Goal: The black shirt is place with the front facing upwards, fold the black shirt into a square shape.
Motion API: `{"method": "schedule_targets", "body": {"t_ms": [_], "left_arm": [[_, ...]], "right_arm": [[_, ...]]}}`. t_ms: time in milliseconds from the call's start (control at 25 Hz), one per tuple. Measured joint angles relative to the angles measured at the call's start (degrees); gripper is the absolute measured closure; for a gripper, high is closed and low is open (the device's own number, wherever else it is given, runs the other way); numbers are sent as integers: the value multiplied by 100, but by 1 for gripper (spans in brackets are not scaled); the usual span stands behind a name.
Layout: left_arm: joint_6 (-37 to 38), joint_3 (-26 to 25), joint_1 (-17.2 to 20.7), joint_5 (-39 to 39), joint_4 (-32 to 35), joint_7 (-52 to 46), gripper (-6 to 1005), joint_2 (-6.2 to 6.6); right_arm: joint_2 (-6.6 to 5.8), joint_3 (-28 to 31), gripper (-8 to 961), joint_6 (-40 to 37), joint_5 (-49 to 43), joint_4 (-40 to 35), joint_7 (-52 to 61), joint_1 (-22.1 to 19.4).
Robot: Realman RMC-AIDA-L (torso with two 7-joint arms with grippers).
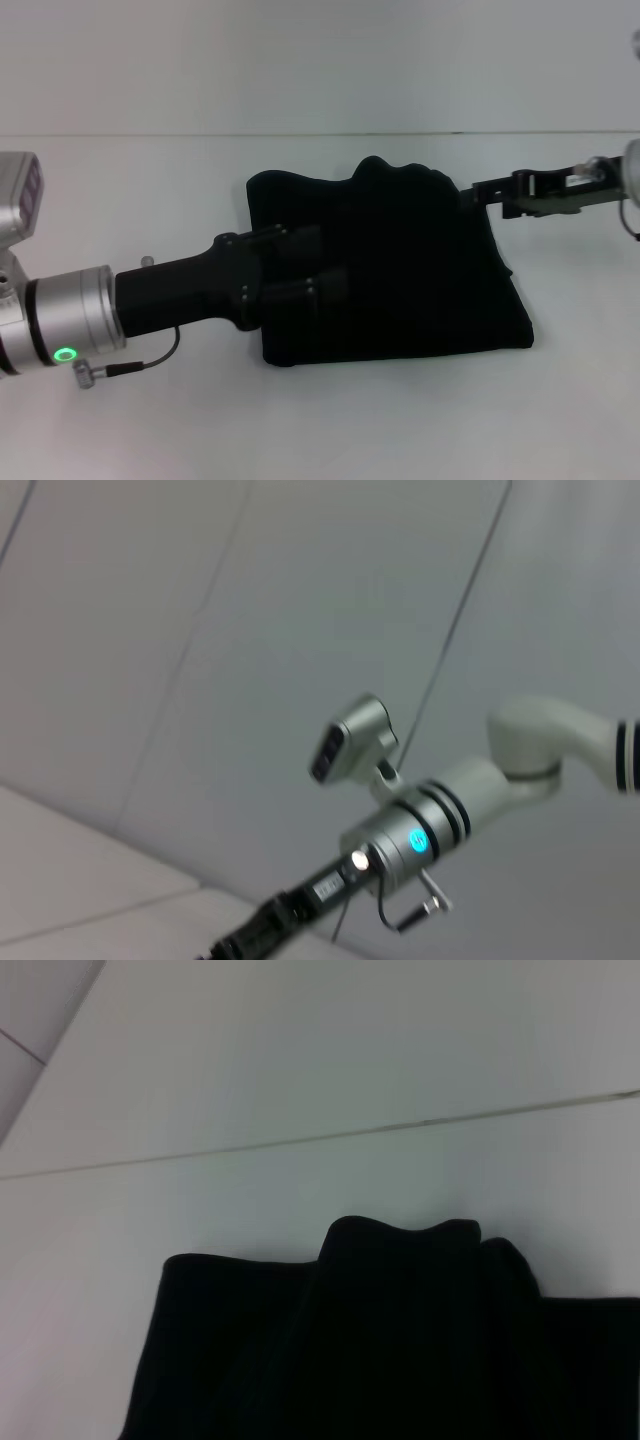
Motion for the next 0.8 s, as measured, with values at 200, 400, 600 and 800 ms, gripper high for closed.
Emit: {"method": "schedule_targets", "body": {"t_ms": [200, 400, 600, 800], "left_arm": [[-53, 311, 39, 9, 63, 3, 231, 133], [-83, 397, 47, 37, 166, -22, 226, 138], [-85, 528, 43, 55, 255, -45, 223, 135], [-90, 535, 17, 57, 260, -53, 222, 133]], "right_arm": [[156, -380, 100, 590, -3, 177, 193, 149], [357, -536, 100, 1003, -14, 229, 176, 171], [460, -602, 101, 1187, -22, 348, 145, 181], [482, -619, 111, 1216, -26, 359, 145, 179]]}}
